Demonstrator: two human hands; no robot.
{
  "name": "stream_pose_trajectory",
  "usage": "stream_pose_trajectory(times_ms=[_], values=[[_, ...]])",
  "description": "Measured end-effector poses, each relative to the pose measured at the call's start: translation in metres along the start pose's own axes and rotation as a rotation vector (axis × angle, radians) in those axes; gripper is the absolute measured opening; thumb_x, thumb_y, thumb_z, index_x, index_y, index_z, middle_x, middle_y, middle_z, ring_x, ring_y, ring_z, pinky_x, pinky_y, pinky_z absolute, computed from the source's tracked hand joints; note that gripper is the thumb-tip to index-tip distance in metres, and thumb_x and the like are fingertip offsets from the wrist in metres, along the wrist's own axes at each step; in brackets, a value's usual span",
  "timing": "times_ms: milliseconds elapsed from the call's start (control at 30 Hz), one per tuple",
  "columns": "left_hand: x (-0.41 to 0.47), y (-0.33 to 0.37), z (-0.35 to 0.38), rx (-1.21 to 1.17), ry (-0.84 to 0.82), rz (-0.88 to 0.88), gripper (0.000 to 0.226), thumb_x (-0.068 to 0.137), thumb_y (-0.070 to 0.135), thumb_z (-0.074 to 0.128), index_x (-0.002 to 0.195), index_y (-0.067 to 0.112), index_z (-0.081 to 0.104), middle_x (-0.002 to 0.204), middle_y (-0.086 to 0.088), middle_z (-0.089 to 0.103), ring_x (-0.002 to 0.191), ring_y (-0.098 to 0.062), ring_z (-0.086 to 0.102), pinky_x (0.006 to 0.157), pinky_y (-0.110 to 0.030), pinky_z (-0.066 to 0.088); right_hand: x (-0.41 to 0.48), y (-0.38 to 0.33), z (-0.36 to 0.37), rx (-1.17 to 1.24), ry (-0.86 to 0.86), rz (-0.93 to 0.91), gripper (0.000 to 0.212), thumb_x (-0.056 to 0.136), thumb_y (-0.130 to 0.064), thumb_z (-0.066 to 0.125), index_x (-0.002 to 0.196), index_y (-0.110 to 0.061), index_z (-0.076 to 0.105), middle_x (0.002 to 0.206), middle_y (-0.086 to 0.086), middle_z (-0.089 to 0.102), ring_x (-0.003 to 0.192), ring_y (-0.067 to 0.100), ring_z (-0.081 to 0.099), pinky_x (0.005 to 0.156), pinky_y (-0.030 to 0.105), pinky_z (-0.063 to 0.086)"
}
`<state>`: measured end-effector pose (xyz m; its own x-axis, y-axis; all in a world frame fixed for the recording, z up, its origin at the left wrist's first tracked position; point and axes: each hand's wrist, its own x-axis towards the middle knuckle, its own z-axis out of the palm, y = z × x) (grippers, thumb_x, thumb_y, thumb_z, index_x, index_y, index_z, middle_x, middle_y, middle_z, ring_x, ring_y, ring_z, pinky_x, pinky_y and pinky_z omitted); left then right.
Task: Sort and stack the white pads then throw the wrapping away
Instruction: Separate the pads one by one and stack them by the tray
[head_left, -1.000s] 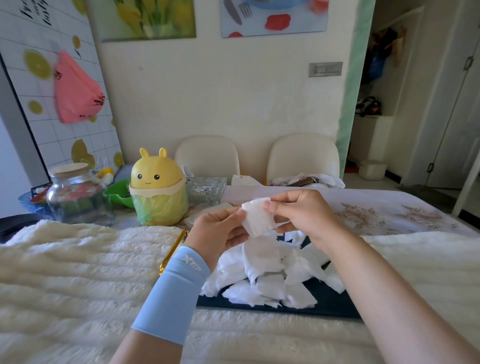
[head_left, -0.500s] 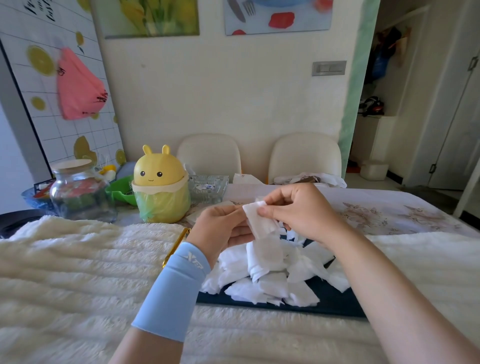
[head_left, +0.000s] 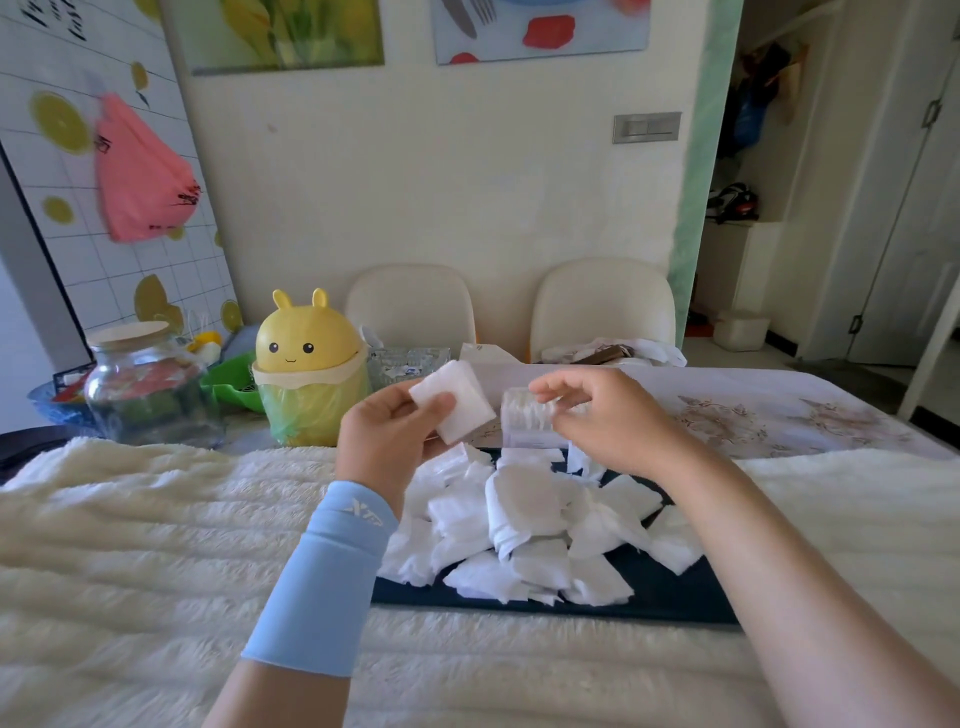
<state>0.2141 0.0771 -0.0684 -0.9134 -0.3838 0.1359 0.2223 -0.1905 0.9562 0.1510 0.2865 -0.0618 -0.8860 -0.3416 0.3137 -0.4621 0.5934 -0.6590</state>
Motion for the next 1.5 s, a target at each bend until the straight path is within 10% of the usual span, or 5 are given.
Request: stream_pose_trajectory(times_ms=[167, 367, 767, 1033, 1500], values=[[0.006, -0.007, -0.006, 0.005, 0.033, -0.036, 0.011, 0.088, 0.002, 0.069, 0.092, 0.012, 0.069, 0.095, -0.01, 0.073, 0.084, -0.021, 0.072, 0.064, -0.026, 0.06, -0.001, 0.005, 0.017, -0.093, -0.372, 0.087, 0.044, 0.087, -0.022, 0.065, 0.129, -0.033, 0.066, 0.136, -0.01, 0.063, 0.127, 0.008, 0.056, 0.111, 0.035, 0.044], [0.005, -0.014, 0.001, 0.142, 0.029, -0.036, 0.009, 0.089, 0.002, 0.068, 0.092, 0.011, 0.069, 0.088, -0.009, 0.071, 0.078, -0.02, 0.07, 0.059, -0.024, 0.06, 0.005, 0.007, 0.022, -0.078, -0.225, 0.071, 0.022, 0.089, -0.022, 0.071, 0.074, -0.037, 0.071, 0.078, -0.015, 0.069, 0.077, 0.004, 0.063, 0.074, 0.023, 0.05], [0.003, -0.014, 0.002, 0.228, 0.077, 0.003, 0.007, 0.092, 0.008, 0.065, 0.087, 0.012, 0.069, 0.093, -0.015, 0.071, 0.086, -0.026, 0.069, 0.059, -0.025, 0.059, -0.003, -0.016, 0.001, 0.668, -0.139, 0.11, 0.02, 0.09, 0.0, 0.069, 0.11, -0.004, 0.069, 0.072, 0.0, 0.067, 0.059, 0.012, 0.059, 0.054, 0.022, 0.044], [-0.007, -0.006, 0.013, 0.102, -0.175, -0.027, 0.02, 0.089, 0.021, 0.071, 0.099, 0.005, 0.072, 0.094, -0.016, 0.075, 0.089, -0.028, 0.074, 0.078, -0.04, 0.061, -0.006, -0.036, 0.017, 0.607, -0.132, 0.12, 0.021, 0.088, -0.009, 0.075, 0.109, -0.013, 0.075, 0.076, 0.001, 0.069, 0.054, 0.007, 0.054, 0.056, 0.023, 0.046], [-0.008, -0.009, 0.011, 0.279, -0.183, 0.051, 0.003, 0.086, 0.012, 0.074, 0.089, 0.012, 0.073, 0.079, -0.002, 0.076, 0.075, -0.015, 0.074, 0.063, -0.025, 0.059, -0.009, -0.036, 0.01, 0.593, -0.154, 0.134, 0.017, 0.086, -0.012, 0.076, 0.073, -0.016, 0.065, 0.065, -0.002, 0.058, 0.06, 0.01, 0.053, 0.067, 0.029, 0.043]])
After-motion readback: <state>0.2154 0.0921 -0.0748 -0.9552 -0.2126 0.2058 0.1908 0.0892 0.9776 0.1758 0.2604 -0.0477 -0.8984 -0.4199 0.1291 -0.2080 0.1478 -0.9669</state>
